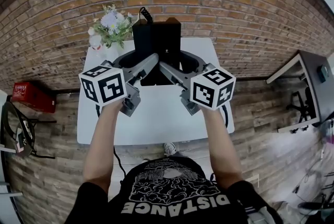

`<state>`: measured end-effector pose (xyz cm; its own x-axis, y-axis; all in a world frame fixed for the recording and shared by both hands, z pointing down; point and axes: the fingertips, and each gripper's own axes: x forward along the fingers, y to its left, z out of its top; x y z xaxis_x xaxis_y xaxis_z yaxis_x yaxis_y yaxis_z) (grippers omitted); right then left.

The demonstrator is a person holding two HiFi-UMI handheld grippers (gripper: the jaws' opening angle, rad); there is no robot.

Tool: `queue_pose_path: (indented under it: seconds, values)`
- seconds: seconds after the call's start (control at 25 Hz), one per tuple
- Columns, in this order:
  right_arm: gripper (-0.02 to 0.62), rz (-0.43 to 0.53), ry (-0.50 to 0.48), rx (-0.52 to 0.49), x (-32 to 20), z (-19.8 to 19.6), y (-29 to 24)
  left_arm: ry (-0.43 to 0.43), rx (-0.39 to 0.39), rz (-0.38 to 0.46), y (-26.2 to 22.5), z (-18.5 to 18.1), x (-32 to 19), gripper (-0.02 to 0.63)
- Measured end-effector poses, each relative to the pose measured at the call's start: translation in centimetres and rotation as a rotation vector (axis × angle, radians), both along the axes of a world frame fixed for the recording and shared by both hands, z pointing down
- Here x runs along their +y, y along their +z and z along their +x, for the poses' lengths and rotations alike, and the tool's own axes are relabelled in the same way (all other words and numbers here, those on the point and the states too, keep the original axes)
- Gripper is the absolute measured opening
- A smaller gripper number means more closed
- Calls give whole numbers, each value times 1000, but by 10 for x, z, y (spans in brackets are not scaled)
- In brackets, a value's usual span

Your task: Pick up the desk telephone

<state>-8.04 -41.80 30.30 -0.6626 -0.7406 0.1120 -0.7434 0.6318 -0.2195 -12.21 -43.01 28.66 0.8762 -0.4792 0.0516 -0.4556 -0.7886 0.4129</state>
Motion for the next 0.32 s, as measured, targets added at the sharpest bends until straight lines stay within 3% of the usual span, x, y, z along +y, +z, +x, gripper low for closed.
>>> queue_pose_path:
  seconds: [0.32]
  values:
    - [255, -6, -2, -4, 2, 3, 3, 0, -3, -7, 3, 3, 2, 206]
